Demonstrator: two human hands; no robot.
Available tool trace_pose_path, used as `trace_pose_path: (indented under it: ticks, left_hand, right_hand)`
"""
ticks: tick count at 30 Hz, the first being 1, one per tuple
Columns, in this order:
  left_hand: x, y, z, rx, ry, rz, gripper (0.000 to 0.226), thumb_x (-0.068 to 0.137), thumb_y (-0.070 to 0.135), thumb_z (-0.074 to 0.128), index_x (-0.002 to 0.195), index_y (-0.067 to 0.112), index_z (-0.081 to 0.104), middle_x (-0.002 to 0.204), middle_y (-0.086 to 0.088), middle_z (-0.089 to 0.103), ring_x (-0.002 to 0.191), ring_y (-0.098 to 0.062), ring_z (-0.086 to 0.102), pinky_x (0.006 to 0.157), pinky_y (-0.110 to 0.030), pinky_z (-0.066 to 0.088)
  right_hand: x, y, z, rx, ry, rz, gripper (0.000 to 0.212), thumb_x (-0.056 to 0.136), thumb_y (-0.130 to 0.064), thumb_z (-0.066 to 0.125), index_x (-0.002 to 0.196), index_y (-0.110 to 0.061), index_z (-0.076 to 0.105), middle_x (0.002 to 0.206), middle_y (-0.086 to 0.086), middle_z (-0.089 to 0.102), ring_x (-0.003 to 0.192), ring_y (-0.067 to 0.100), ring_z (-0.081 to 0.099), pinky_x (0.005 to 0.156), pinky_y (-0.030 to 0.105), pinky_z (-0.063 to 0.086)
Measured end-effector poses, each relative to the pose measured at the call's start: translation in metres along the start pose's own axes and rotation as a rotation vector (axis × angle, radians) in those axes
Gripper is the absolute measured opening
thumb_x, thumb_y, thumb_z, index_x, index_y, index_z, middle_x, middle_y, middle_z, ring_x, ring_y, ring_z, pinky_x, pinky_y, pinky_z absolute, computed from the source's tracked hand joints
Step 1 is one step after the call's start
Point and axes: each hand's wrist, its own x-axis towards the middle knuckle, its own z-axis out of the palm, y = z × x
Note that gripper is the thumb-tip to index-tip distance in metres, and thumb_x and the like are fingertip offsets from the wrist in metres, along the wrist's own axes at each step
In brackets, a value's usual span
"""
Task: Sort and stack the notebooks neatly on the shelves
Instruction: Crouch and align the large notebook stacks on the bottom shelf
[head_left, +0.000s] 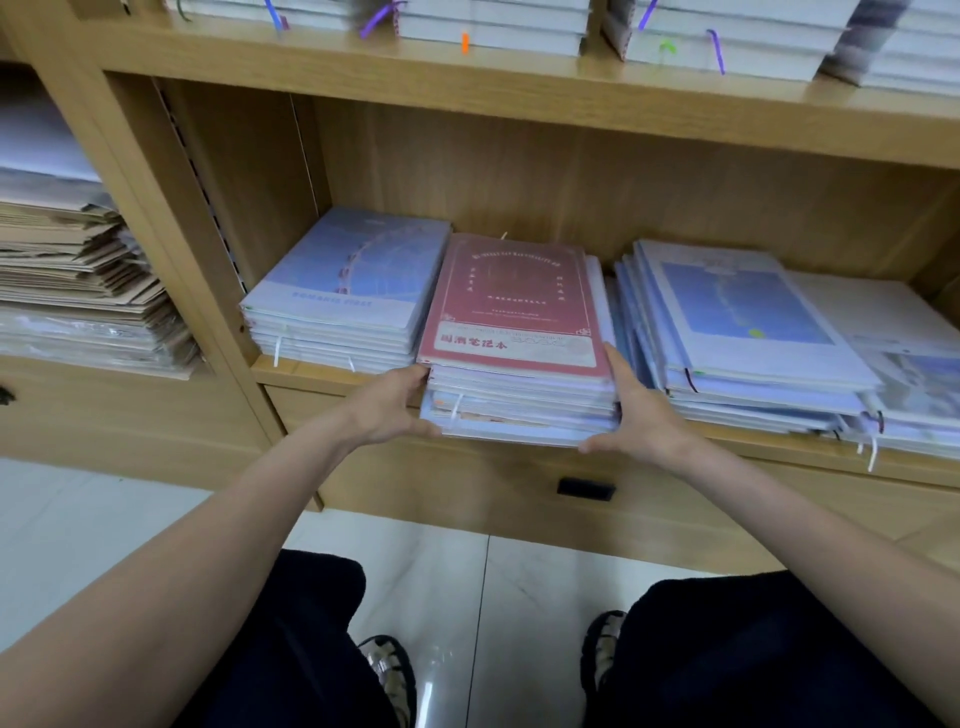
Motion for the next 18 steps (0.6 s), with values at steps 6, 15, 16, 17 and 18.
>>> trace_pose_path:
  ticks: [6, 15, 16, 17, 18]
  left_hand:
    - [0.012, 0.003, 0.003, 0.066, 0.01, 0.006, 0.083, 0.08, 0.01, 0.072, 0.147, 0.008, 0.022, 0.151, 0.002, 0.026, 0.139, -0.016, 0.026, 0.116, -0.034, 0.022]
    - [0.027, 0.004, 0.011, 0.099, 0.08, 0.059, 0.068, 0.083, 0.004, 0.066, 0.141, 0.015, 0.033, 0.137, 0.004, 0.046, 0.129, -0.016, 0.042, 0.107, -0.029, 0.034]
    - [0.026, 0.005, 0.013, 0.122, 0.095, 0.064, 0.066, 0.083, 0.004, 0.065, 0.14, 0.014, 0.034, 0.134, 0.005, 0.047, 0.125, -0.014, 0.043, 0.101, -0.024, 0.035]
    - [0.025, 0.006, 0.015, 0.132, 0.111, 0.062, 0.065, 0.084, 0.004, 0.065, 0.139, 0.014, 0.034, 0.131, 0.005, 0.047, 0.121, -0.014, 0.045, 0.095, -0.021, 0.035]
    - [0.026, 0.005, 0.017, 0.141, 0.128, 0.059, 0.064, 0.084, 0.004, 0.064, 0.139, 0.015, 0.034, 0.13, 0.004, 0.048, 0.118, -0.014, 0.046, 0.091, -0.019, 0.035]
  right_hand:
    - [0.006, 0.004, -0.007, 0.003, 0.038, 0.014, 0.117, 0.071, -0.017, 0.081, 0.151, -0.025, -0.005, 0.127, 0.005, 0.056, 0.096, 0.023, 0.058, 0.082, 0.026, 0.042]
    - [0.023, 0.006, -0.001, 0.045, 0.021, 0.07, 0.12, 0.074, -0.017, 0.079, 0.149, -0.028, -0.014, 0.153, 0.009, 0.027, 0.127, 0.026, 0.045, 0.102, 0.034, 0.041]
    - [0.023, 0.005, -0.003, 0.076, 0.025, 0.064, 0.12, 0.072, -0.019, 0.08, 0.149, -0.028, -0.011, 0.155, 0.007, 0.024, 0.134, 0.026, 0.038, 0.106, 0.035, 0.036]
    - [0.024, 0.006, -0.004, 0.11, 0.033, 0.054, 0.117, 0.072, -0.019, 0.08, 0.15, -0.027, -0.007, 0.154, 0.004, 0.024, 0.136, 0.025, 0.034, 0.106, 0.033, 0.034]
    - [0.023, 0.007, -0.006, 0.133, 0.043, 0.045, 0.114, 0.073, -0.017, 0.08, 0.151, -0.026, -0.003, 0.154, 0.002, 0.026, 0.137, 0.024, 0.033, 0.105, 0.03, 0.034]
